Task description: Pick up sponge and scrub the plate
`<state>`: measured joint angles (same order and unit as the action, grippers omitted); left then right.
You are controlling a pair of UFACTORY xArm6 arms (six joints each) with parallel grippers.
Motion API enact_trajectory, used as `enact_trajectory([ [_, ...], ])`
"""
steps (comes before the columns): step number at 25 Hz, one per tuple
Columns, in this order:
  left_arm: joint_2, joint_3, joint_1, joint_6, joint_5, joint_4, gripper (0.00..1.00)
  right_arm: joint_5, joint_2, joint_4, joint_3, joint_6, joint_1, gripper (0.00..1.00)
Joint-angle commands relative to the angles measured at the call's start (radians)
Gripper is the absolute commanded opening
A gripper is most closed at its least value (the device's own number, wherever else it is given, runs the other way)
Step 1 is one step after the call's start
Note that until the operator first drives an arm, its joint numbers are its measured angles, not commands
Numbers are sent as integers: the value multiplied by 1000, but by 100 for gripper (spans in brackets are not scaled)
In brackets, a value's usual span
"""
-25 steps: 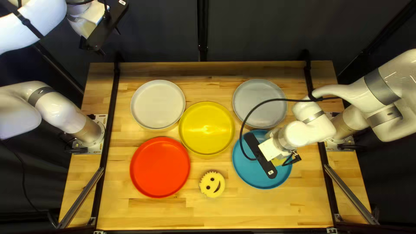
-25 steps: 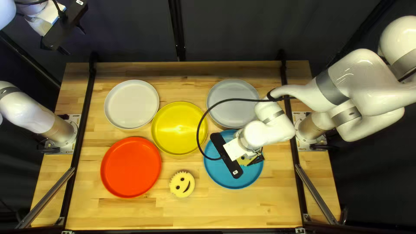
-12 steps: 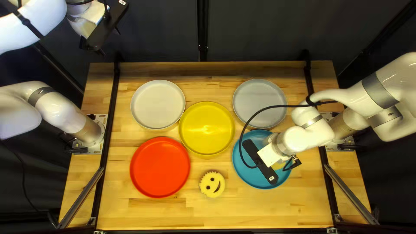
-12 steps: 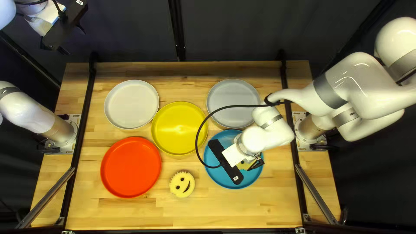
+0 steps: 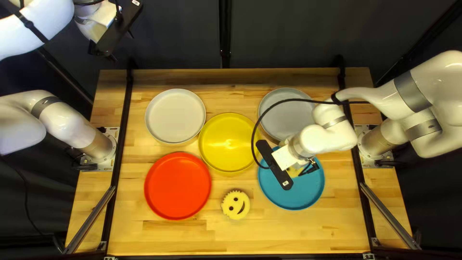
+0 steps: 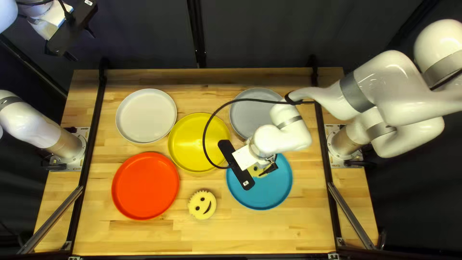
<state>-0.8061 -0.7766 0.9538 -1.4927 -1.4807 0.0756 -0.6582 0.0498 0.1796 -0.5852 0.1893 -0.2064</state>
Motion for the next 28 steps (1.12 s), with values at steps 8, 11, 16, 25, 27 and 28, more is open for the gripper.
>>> enact_trajectory([
  [8, 0, 0, 0, 0, 0, 0, 100, -4, -71, -10, -48, -98, -152, 0],
  [11, 0, 0, 0, 0, 0, 0, 100, -19, -71, -15, -55, -126, -194, 0],
  [16, 0, 0, 0, 0, 0, 0, 100, -45, -82, -23, -74, -153, -245, 0],
  [25, 0, 0, 0, 0, 0, 0, 100, -57, -88, -30, -89, -86, -174, 0],
  [27, 0, 0, 0, 0, 0, 0, 100, -67, -110, -38, -113, -65, -142, 0],
  [28, 0, 0, 0, 0, 0, 0, 100, -80, -127, -43, -135, -59, -127, 0],
])
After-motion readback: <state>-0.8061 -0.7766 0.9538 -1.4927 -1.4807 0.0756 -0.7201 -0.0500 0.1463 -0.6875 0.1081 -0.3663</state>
